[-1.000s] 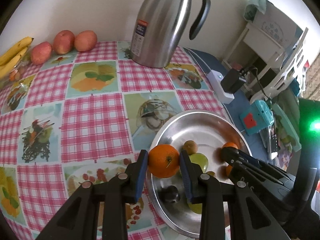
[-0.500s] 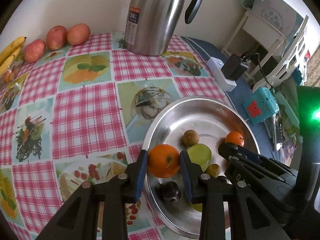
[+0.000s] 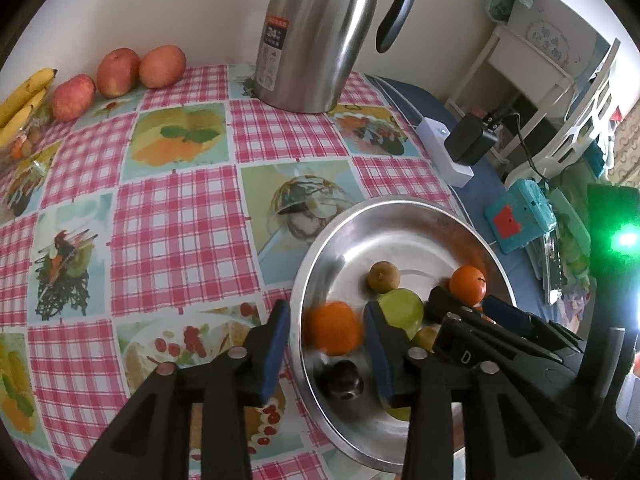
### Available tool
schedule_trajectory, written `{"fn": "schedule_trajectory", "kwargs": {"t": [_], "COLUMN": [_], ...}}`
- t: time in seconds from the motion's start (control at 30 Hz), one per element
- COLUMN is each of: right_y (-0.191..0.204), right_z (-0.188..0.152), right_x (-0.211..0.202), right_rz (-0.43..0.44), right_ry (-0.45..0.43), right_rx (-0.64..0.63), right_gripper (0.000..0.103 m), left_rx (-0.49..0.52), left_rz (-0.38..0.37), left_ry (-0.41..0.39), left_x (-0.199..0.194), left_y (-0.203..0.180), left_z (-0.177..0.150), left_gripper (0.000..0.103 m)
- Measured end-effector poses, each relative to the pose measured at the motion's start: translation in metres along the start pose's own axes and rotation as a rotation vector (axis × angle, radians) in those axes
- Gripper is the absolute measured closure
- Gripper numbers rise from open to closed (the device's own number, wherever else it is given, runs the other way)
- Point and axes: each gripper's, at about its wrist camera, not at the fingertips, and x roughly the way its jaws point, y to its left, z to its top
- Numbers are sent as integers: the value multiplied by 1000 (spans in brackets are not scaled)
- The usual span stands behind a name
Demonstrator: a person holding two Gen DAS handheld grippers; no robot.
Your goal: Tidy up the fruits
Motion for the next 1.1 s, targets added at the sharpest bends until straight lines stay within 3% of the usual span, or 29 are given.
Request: {"fn": "schedule_trajectory", "kwargs": {"t": [0.3,0.47,0.63,0.73,0.9,1.0,1.1], "right_y": [4,10,24,36,54,63,72], "right_z": [3,3,0,-3,-9,-11,-15], "right_x": [-11,-15,-15,-17,-24,-25,-25], "right_rz": [13,28,78,113,162,172,188], "right_ry": [-29,-33,-14,-11,-23,-26,-31], "right_rx": [-8,-31,-60,-90,-126,-149,-167], "right_gripper": [44,44,44,32,31,22,22], "left_rx": [-50,-120,-195,-207,-218,-215,-206], "left_rz": [21,164,279,343,394,434,474], "left_ry": [-23,-32,-7,-12,-42,-81,-100], "left_x": [-12,-14,-11,-15,-23,-27,-27], "left_y": [12,35,68,84,100,104,107], "left_z": [4,3,-5,-9,-11,-10,-11], "left_gripper": [52,35,12,0,0,0,0]}}
